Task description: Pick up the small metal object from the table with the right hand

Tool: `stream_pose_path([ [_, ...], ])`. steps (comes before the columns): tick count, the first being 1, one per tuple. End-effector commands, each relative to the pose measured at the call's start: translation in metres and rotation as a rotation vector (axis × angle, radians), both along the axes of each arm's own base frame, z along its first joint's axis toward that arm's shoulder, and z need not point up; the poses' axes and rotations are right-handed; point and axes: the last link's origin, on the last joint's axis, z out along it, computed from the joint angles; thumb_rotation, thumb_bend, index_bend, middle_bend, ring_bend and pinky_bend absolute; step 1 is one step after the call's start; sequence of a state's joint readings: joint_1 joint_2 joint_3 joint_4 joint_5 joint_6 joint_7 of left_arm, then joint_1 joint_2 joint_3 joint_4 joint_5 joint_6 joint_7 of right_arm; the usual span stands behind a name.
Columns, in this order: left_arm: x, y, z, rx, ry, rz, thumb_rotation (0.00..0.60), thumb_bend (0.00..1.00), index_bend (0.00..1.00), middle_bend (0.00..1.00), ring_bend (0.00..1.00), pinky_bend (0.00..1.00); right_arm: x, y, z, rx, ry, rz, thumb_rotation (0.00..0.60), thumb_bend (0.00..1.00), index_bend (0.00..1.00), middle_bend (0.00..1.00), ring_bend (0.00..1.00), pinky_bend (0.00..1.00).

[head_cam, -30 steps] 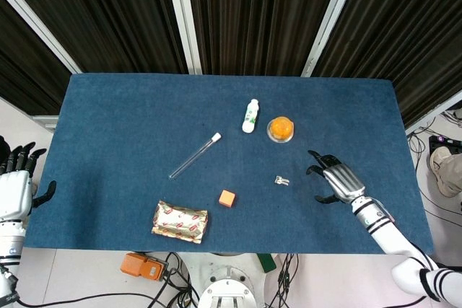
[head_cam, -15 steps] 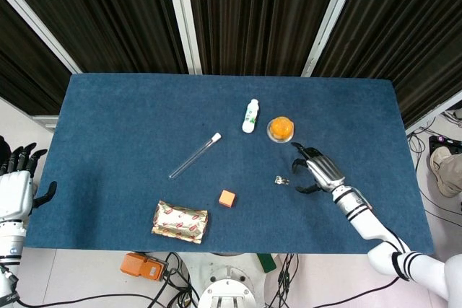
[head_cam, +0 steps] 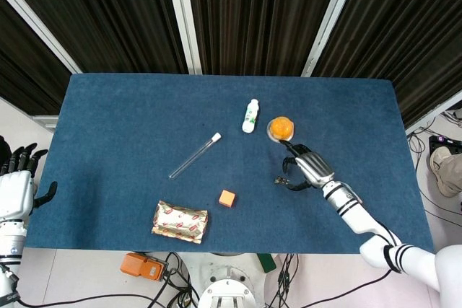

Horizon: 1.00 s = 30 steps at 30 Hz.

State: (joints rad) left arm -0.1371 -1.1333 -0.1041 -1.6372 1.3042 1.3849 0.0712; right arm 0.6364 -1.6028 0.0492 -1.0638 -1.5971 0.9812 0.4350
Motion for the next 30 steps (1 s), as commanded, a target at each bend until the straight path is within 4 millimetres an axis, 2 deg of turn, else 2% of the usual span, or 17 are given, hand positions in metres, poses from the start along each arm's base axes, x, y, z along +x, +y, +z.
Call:
stream_pose_path([
  [1, 0.0, 0.0, 0.0, -0.001, 0.002, 0.0, 0.6, 0.3, 0.18, 0.07, 0.03, 0.15, -0.001, -0.001, -0.002, 0.007, 0.016, -0.004, 0.6, 0.32, 0.6, 0.09, 0.23, 0.17],
  [4, 0.0, 0.0, 0.0, -0.001, 0.001, 0.0, 0.6, 0.3, 0.18, 0.07, 0.03, 0.15, 0.0, -0.002, -0.004, 0.012, 0.018, -0.007, 0.6, 0.33, 0.61, 0.09, 0.23, 0.17],
  [12, 0.0, 0.0, 0.0, -0.003, 0.002, 0.002, 0.6, 0.3, 0.18, 0.07, 0.03, 0.15, 0.006, -0.005, -0.008, 0.031, 0.029, 0.011, 0.6, 0.43, 0.62, 0.09, 0.23, 0.17],
  [30, 0.0, 0.001, -0.001, -0.005, -0.001, 0.002, 0.6, 0.3, 0.18, 0.07, 0.04, 0.15, 0.016, -0.011, -0.024, 0.068, 0.052, 0.013, 0.6, 0.46, 0.63, 0.09, 0.23, 0.17],
])
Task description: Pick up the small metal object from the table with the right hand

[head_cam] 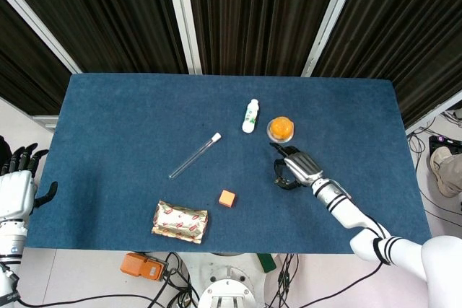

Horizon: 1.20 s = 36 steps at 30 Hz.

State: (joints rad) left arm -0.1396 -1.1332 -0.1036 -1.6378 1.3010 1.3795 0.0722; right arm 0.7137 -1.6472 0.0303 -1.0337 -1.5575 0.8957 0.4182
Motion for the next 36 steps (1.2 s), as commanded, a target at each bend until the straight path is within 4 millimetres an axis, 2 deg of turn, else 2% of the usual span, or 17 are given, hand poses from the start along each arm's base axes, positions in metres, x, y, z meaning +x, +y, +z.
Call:
stream_pose_path([
  [1, 0.0, 0.0, 0.0, -0.001, 0.0, 0.0, 0.6, 0.3, 0.18, 0.07, 0.03, 0.15, 0.001, 0.0, -0.002, 0.004, 0.005, 0.003, 0.6, 0.46, 0.63, 0.09, 0.23, 0.17],
  [9, 0.0, 0.0, -0.001, -0.002, -0.008, 0.006, 0.6, 0.3, 0.18, 0.07, 0.04, 0.15, 0.005, -0.001, -0.006, 0.015, 0.005, 0.014, 0.6, 0.51, 0.66, 0.09, 0.24, 0.17],
  [22, 0.0, -0.001, -0.002, -0.008, -0.012, 0.017, 0.6, 0.3, 0.18, 0.07, 0.04, 0.15, 0.006, 0.001, -0.001, 0.005, 0.005, 0.021, 0.6, 0.55, 0.72, 0.1, 0.25, 0.17],
  [30, -0.001, 0.0, -0.003, -0.009, -0.019, 0.026, 0.6, 0.3, 0.18, 0.07, 0.03, 0.15, 0.006, 0.0, 0.011, -0.021, -0.016, 0.022, 0.6, 0.56, 0.72, 0.1, 0.25, 0.17],
  [36, 0.0, -0.001, -0.003, -0.012, -0.015, 0.022, 0.6, 0.3, 0.18, 0.07, 0.03, 0.15, 0.016, 0.0, 0.026, -0.029, -0.051, 0.04, 0.6, 0.56, 0.73, 0.1, 0.25, 0.17],
])
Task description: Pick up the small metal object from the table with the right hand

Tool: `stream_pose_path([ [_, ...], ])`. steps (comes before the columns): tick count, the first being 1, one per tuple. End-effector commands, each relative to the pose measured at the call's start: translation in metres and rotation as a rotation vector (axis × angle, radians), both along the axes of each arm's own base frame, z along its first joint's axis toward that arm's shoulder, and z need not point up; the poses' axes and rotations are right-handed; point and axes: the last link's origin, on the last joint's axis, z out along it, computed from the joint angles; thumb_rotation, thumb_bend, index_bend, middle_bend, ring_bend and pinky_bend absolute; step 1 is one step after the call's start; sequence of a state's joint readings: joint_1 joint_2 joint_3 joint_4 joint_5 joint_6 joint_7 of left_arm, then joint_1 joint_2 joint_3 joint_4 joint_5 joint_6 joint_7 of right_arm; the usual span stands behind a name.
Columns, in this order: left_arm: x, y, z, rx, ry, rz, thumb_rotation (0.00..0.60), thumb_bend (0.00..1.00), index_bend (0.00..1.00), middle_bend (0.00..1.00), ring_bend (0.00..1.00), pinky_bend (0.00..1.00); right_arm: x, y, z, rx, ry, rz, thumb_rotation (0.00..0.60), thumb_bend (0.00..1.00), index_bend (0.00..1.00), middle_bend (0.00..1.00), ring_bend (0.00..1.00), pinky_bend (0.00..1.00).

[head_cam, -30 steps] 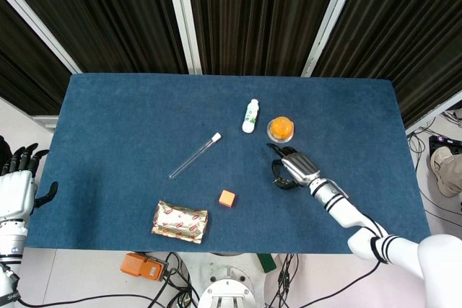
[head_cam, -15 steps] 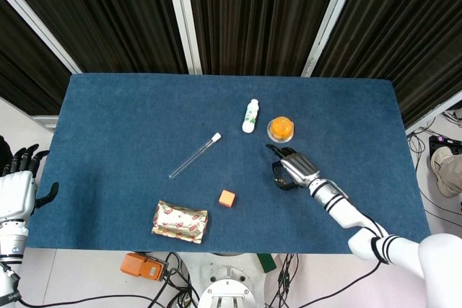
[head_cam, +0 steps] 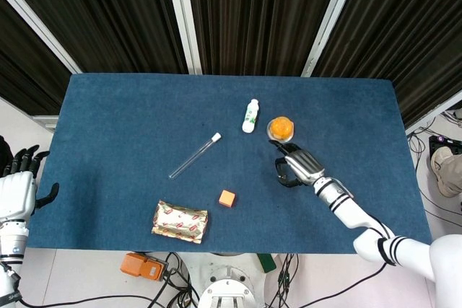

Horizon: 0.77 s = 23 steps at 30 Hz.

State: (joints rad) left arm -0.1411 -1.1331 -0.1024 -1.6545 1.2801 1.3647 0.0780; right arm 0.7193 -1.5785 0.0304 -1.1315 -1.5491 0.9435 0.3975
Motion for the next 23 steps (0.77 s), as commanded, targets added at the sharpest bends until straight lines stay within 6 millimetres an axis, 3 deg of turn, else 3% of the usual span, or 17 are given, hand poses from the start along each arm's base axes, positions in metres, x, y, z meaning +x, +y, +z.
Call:
stream_pose_path([
  [1, 0.0, 0.0, 0.0, 0.0, -0.001, 0.0, 0.6, 0.3, 0.18, 0.07, 0.03, 0.15, 0.006, -0.001, 0.01, -0.008, -0.021, 0.012, 0.6, 0.56, 0.73, 0.1, 0.25, 0.17],
  [17, 0.0, 0.0, 0.0, 0.004, 0.001, 0.0, 0.6, 0.3, 0.18, 0.07, 0.03, 0.15, 0.063, -0.024, 0.078, -0.136, -0.096, 0.121, 0.6, 0.56, 0.73, 0.1, 0.25, 0.18],
  [23, 0.0, -0.001, 0.001, 0.008, 0.002, 0.001, 0.6, 0.3, 0.18, 0.07, 0.03, 0.15, 0.073, -0.034, 0.095, -0.16, -0.095, 0.114, 0.6, 0.56, 0.73, 0.1, 0.25, 0.18],
])
